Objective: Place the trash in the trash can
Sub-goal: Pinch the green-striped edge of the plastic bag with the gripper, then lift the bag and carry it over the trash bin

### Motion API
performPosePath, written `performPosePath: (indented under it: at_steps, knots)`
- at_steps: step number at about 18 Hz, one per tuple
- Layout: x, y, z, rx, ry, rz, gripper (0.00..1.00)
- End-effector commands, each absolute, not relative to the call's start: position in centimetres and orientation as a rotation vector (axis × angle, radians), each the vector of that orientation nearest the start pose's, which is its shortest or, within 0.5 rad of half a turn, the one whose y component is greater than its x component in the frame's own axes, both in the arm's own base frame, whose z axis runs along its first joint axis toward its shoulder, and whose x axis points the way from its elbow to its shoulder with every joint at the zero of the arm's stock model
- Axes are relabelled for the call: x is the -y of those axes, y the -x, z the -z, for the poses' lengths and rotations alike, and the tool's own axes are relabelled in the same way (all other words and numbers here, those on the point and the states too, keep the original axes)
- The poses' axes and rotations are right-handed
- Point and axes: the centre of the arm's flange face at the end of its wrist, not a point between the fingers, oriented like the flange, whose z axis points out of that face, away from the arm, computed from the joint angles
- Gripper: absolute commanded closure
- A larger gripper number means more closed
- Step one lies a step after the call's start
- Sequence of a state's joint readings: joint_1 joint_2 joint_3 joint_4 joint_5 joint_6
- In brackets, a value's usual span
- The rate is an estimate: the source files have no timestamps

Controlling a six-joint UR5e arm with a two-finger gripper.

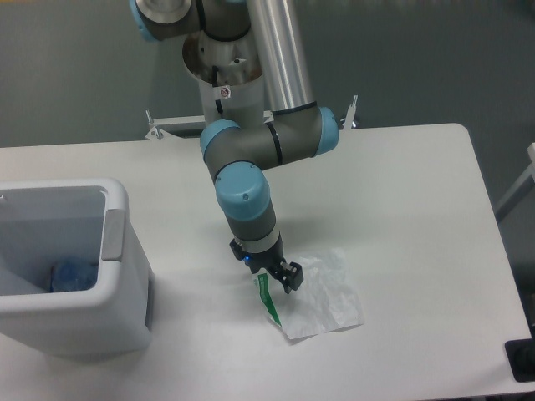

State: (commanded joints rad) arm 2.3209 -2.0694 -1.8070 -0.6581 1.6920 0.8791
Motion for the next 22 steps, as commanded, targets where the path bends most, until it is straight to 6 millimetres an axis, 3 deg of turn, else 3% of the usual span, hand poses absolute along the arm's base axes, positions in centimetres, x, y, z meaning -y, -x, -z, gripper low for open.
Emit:
performPosePath:
  at_steps: [1, 5, 12, 17, 20, 22]
  knots:
    - [-52.9, 32.7, -19.4, -0.154, 3.084, -0.328, 0.44]
    - [-53.3, 32.0, -19.5, -0.125, 3.081, -0.327, 0.98]
    - [-53.4, 32.2, -20.4, -0.109, 3.067, -0.342, 1.0]
    - [-53.1, 33.1, -29.0, 0.034, 2.921, -0.445, 1.0]
    - [-53.3, 34.1, -32.5, 0.161, 2.814, -0.407, 1.0]
    - [-53.0, 34.9, -36.4, 0.287, 2.702, -0.372, 1.0]
